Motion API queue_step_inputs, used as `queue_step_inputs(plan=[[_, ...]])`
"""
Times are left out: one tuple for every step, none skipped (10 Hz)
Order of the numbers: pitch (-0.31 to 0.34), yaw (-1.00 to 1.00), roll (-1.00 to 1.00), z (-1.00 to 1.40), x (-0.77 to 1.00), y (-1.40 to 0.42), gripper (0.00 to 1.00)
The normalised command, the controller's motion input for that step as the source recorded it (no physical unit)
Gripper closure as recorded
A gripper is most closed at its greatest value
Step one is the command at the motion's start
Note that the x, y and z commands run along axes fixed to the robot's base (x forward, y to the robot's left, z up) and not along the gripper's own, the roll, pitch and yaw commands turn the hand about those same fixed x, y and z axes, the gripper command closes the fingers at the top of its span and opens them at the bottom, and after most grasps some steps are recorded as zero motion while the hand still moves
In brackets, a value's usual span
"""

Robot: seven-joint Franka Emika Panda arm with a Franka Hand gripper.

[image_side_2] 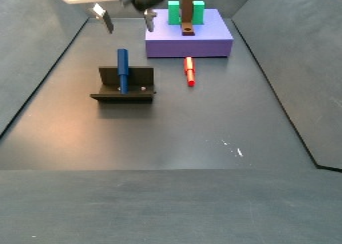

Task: Pick up the blue object. Move up. Place the blue object on the fixture. Regrasp the blue object. Move to above the board. Insert the blue object.
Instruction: Regrasp the blue object.

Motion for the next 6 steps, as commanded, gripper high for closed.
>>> queue_step_inputs(plan=[[0.111, 0.00, 1.00, 0.14, 0.15, -0.01, 0.00], [0.089, 0.01, 1.00, 0.12, 0.25, 0.00, 0.00], [0.077, 0.07, 0.92, 0.19, 0.28, 0.00, 0.00], [0.051, 0.17, 0.80, 0.24, 0.44, 0.00, 0.00], [0.000, 0.24, 0.65, 0.27, 0.50, -0.02, 0.00], [0.000, 0.28, 0.57, 0.24, 0.48, -0.03, 0.00]])
